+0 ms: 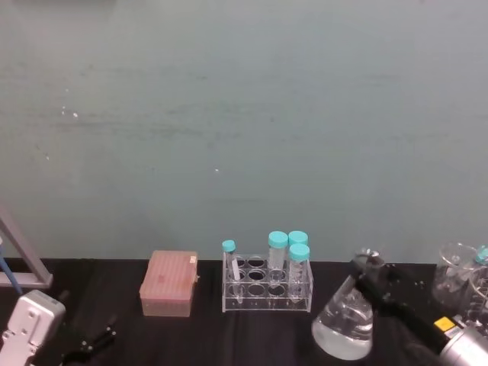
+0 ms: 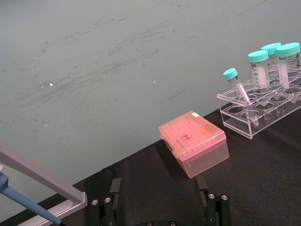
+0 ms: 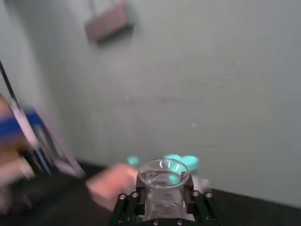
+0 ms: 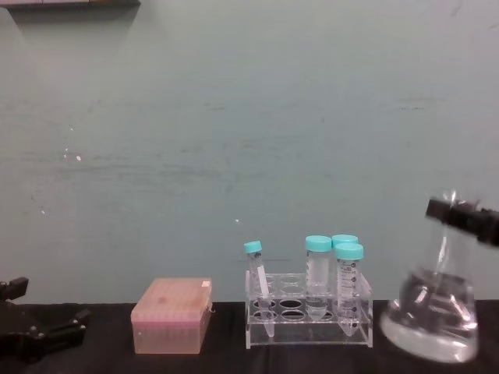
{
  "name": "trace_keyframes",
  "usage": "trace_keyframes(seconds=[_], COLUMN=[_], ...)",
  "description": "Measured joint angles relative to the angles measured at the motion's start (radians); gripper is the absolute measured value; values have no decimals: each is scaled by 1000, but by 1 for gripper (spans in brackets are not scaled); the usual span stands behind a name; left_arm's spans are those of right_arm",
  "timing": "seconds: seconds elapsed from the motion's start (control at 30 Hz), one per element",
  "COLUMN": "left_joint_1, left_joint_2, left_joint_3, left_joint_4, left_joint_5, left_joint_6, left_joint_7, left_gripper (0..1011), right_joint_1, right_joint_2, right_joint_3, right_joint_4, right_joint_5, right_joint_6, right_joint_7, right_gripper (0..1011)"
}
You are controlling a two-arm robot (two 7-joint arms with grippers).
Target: Pick up the beaker with the right gripper, shake it three times, and then put it down.
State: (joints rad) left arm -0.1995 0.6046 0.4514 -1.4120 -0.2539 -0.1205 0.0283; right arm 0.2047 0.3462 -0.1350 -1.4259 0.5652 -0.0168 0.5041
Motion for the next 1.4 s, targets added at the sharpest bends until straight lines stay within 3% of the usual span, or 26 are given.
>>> trace_keyframes(seconds=[0.07,0.1,0.13,0.17,0.37,0.6,0.8,0.93,1.0,1.03,1.07,1.13,1.23,1.27,1.37,1.4], left_joint_1=[0,0,0,0,0,0,0,0,0,0,0,0,0,0,0,0], left_joint_2=[0,0,0,0,0,0,0,0,0,0,0,0,0,0,0,0], left_joint_3=[0,0,0,0,0,0,0,0,0,0,0,0,0,0,0,0], left_joint_4=[0,0,0,0,0,0,0,0,0,0,0,0,0,0,0,0], left_joint_5=[0,0,0,0,0,0,0,0,0,0,0,0,0,0,0,0], left_joint_6=[0,0,0,0,0,0,0,0,0,0,0,0,0,0,0,0], left_joint_7=[0,0,0,0,0,0,0,0,0,0,0,0,0,0,0,0], left_gripper=[1000,1000,1000,1000,1000,1000,1000,1000,1000,1000,1000,1000,1000,1000,1000,1000], right_joint_1=[-9,-17,-22,-30,-52,-60,-64,-59,-49,-38,-38,-10,12,29,51,66], right_joint_2=[-30,-61,-79,-109,-200,-248,-250,-215,-168,-128,-128,-40,18,57,109,139], right_joint_3=[27,54,67,93,160,200,202,174,137,104,104,33,-13,-44,-88,-113], right_joint_4=[-9,-18,-23,-35,-74,-86,-90,-82,-70,-59,-59,-32,-15,-5,9,17], right_joint_5=[86,171,210,283,490,624,657,610,525,448,448,264,141,53,-86,-188], right_joint_6=[40,85,107,151,292,373,383,354,304,251,251,119,39,-19,-107,-161], right_joint_7=[10,10,6,-9,-108,-205,-231,-215,-174,-139,-139,-74,-52,-44,-42,-47], right_gripper=[461,461,461,461,461,461,461,461,461,461,461,461,461,461,461,461])
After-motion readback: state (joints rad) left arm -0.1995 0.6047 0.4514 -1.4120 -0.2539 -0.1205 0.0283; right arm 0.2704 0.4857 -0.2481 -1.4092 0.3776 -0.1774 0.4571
